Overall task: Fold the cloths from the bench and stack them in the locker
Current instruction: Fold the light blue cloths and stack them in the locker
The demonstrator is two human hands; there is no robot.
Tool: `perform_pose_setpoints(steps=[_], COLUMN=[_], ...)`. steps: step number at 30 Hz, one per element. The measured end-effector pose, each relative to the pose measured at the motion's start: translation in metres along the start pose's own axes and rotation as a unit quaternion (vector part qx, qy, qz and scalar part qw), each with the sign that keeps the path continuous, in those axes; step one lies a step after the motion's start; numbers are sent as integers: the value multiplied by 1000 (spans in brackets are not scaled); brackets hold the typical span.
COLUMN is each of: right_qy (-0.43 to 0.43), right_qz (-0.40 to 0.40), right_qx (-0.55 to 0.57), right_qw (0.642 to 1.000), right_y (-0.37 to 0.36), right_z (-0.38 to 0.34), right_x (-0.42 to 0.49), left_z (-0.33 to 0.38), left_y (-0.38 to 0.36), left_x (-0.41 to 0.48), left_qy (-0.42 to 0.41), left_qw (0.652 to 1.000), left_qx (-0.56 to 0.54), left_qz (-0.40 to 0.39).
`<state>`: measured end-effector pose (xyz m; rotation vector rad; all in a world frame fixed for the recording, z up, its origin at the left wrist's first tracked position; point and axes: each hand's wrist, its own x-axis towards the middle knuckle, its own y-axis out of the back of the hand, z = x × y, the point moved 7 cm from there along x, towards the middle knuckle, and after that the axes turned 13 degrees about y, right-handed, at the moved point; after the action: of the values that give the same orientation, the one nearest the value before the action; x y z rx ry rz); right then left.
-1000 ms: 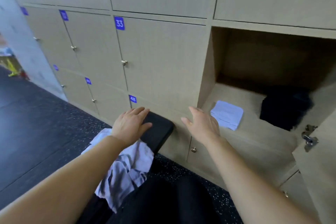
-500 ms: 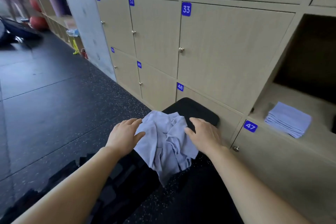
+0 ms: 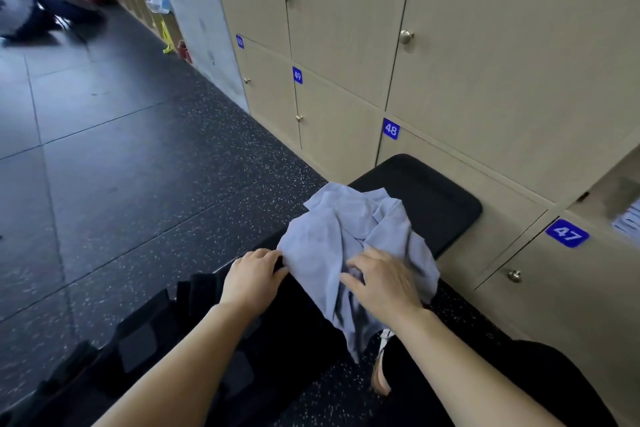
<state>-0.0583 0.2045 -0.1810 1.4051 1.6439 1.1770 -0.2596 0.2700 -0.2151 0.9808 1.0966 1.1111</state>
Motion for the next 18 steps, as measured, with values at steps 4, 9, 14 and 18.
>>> perform_pose_setpoints(steps=[4,9,14,18], right_qy=[-19,-52,-102,-114], right_qz=[-9,8,50,95], right_qx=[-15,-7,80,166], right_qw=[1000,999,990,975], right_y=[-19,-29,-23,-5], right_z=[-1,-2,-1,-5], right_x=[3,7,9,9], left_z=[-8,-5,-4,7], left_y=[-12,-17,-15,9], left_x=[2,-4,-6,-7], left_qy=[6,4,38,63], left_qw=[1000,996,984,967], left_qx=[-30,-88,-172,-244], left_qz=[-1,11,15,34])
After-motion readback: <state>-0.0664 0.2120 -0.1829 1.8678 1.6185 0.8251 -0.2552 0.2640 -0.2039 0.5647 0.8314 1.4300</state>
